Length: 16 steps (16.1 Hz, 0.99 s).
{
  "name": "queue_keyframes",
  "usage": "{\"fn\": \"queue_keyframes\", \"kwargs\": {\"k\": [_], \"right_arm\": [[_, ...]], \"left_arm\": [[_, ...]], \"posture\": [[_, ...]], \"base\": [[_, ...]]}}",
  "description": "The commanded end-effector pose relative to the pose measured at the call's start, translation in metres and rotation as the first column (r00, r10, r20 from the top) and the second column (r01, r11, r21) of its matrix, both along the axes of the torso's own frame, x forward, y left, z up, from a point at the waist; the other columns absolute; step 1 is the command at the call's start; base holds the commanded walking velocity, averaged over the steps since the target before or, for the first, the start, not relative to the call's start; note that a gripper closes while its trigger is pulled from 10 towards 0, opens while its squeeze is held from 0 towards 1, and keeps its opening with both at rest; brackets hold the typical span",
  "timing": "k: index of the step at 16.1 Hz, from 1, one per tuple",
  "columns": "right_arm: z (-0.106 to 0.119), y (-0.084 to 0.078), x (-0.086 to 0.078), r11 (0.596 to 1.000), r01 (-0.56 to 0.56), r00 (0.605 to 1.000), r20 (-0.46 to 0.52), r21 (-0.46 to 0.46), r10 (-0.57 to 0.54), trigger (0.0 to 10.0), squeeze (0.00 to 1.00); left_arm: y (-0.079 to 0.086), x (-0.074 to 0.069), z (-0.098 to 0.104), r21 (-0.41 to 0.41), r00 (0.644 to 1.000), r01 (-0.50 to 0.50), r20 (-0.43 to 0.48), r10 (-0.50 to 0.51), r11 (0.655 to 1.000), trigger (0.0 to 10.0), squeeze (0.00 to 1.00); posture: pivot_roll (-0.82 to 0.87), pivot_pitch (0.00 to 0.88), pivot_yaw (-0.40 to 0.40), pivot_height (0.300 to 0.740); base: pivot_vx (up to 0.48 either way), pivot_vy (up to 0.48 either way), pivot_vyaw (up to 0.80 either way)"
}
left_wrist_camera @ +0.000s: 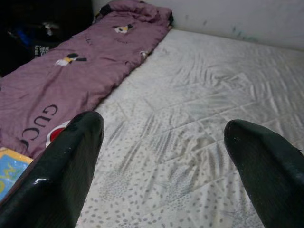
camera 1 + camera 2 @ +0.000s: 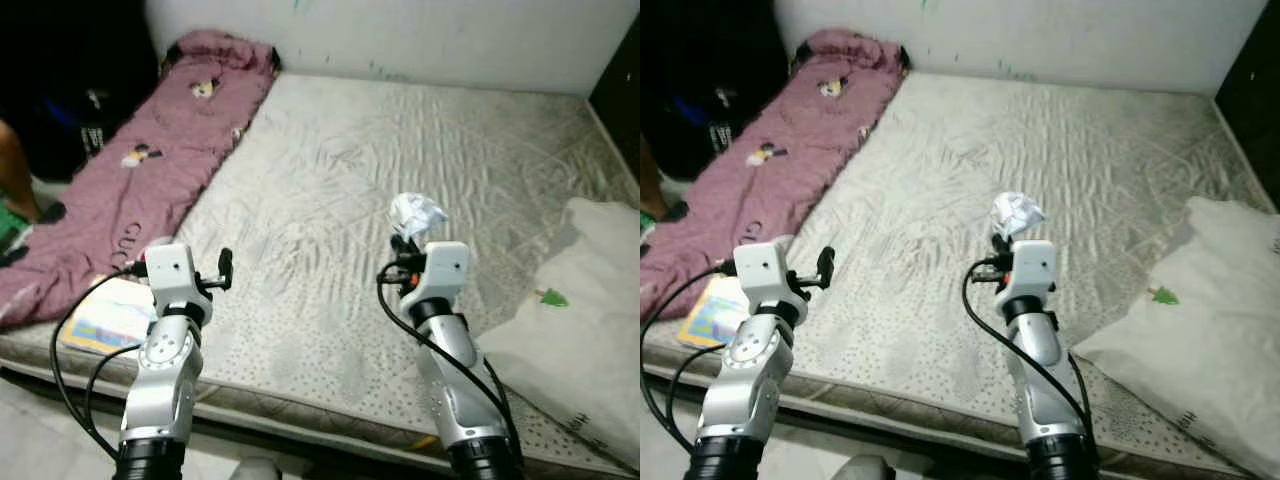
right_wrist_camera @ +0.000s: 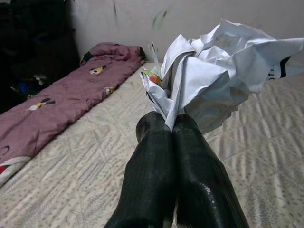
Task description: Clean up the room
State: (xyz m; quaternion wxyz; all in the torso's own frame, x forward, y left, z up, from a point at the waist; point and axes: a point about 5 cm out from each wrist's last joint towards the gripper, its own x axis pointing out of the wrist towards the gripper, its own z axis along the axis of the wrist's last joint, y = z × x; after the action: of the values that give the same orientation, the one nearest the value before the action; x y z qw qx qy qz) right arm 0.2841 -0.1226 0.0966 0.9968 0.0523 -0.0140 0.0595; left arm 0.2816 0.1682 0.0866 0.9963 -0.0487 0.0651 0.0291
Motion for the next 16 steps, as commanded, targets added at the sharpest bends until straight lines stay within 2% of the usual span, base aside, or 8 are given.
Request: {"fn": "queue_keyframes", "kwargs": {"k": [1,8,13,16], "right_arm": [[-0.0041,-0.0045,0.0005,1.000,0.018,1.000,-0.023,-0.002,-0.018,10.0,0.00],[-0.0042,-0.0063,0.0035,1.000,0.029,0.999,-0.029,-0.002,-0.029,10.0,0.00],[-0.0051,-0.0064,0.0047,1.000,0.030,0.999,-0.039,0.001,-0.030,10.0,0.00],[-0.0050,-0.0069,0.0051,0.999,0.032,0.999,-0.038,0.002,-0.032,10.0,0.00]], "left_arm": [[-0.0040,0.0009,-0.0004,-0.008,1.000,0.017,-0.008,-0.017,1.000,10.0,0.00],[-0.0044,0.0032,0.0003,-0.017,1.000,0.015,-0.005,-0.015,1.000,10.0,0.00],[-0.0044,0.0040,0.0010,-0.017,1.000,0.013,-0.003,-0.013,1.000,10.0,0.00],[-0.0047,0.0043,0.0011,-0.018,1.000,0.014,-0.003,-0.014,1.000,10.0,0.00]], "posture": [[0.01,0.000,0.045,0.740],[0.00,0.000,0.046,0.740],[0.00,0.000,0.046,0.740],[0.00,0.000,0.047,0.740]], "base": [[0.000,0.000,0.00],[0.000,0.000,0.00],[0.000,0.294,0.00],[0.000,0.299,-0.80]]}}
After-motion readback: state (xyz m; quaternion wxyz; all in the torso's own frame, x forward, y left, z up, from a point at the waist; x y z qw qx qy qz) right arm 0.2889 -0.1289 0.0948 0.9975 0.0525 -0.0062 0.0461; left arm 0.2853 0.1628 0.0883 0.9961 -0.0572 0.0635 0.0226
